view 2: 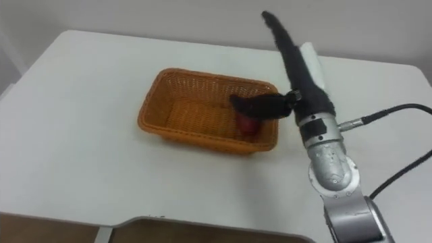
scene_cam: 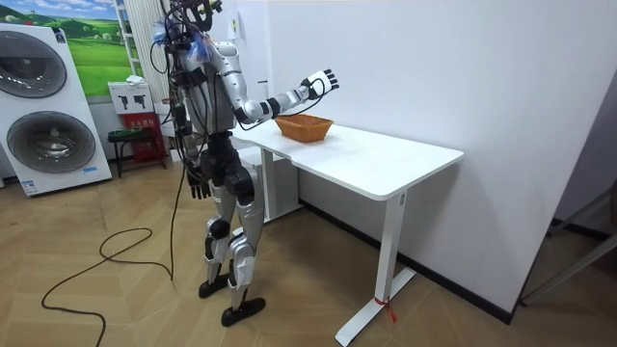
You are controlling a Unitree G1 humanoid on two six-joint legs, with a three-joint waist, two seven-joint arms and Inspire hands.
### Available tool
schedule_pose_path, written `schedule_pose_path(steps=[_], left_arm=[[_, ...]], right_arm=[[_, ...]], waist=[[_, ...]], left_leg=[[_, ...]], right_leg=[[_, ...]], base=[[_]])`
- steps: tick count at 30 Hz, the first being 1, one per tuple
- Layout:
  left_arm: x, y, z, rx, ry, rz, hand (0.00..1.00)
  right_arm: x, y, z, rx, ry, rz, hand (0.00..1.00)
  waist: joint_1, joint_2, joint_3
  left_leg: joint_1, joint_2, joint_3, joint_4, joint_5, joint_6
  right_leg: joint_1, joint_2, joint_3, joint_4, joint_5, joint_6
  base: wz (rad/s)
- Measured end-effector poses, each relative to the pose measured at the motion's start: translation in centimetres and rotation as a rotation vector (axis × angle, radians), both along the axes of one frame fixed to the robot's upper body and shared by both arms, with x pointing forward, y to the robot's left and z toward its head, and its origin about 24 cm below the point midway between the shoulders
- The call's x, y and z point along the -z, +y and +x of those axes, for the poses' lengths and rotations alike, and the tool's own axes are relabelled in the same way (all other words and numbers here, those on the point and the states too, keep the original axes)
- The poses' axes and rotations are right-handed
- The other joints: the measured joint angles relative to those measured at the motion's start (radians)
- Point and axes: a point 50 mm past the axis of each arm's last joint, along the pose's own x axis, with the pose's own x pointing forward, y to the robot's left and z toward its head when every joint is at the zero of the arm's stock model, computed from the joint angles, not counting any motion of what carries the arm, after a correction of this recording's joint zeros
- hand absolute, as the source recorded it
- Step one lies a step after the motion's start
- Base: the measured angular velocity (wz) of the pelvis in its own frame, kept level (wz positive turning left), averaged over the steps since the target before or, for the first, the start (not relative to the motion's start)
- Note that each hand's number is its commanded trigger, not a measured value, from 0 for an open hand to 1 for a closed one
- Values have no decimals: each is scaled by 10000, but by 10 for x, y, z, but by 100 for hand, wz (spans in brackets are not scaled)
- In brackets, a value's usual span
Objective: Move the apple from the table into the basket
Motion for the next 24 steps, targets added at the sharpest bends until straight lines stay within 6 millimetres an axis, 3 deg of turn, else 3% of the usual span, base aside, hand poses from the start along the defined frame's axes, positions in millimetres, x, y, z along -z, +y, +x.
schedule_pose_path(steps=[2, 6, 11, 15, 17, 21, 24], left_arm=[[0, 1, -1, -181, -67, 67, 0], [-3, 6, -11, -771, -129, 415, 0], [-4, 8, -16, -1244, -174, 666, 0], [-6, 13, -17, -1583, -293, 1008, 0], [-6, 15, -17, -1636, -330, 1128, 0], [-8, 19, -13, -1900, -495, 1336, 0], [-8, 19, -11, -1916, -585, 1433, 0]], right_arm=[[-4, -15, -2, 792, -283, 185, 0], [-17, -64, -14, 3643, -1445, 565, 0], [-11, -111, -36, 6708, -2047, 1867, 0], [4, -141, -68, 9375, -2155, 2322, 0], [11, -153, -80, 10400, -2111, 2440, 0], [52, -175, -112, 12580, -542, 2153, 0], [87, -180, -135, 13723, 1180, 1915, 0]], waist=[[-134, -20, -10], [-389, -46, 5], [-801, -62, 1], [-924, -157, 28], [-1086, -138, -8], [-1132, -175, -44], [-1141, -102, -18]], left_leg=[[32, -1, 0, -17, 0, 0], [152, 12, 72, -14, -1, 0], [151, 8, 79, -16, -1, 0], [88, 10, 210, -21, 0, -1], [37, 9, 272, -15, 0, -1], [-6, 18, 371, -21, -1, 0], [-21, 25, 443, -41, 0, 0]], right_leg=[[13, 2, 18, -5, 0, 0], [33, 7, 73, -11, 0, 0], [-1, 7, 65, -4, 0, 1], [-166, 24, 225, 63, -2, -2], [-164, 12, 258, 21, -1, 1], [-252, 24, 348, 49, 6, 11], [-327, 32, 432, 152, 7, 9]], base=[[0], [-4], [-1], [-11], [-6], [-6], [-7]])
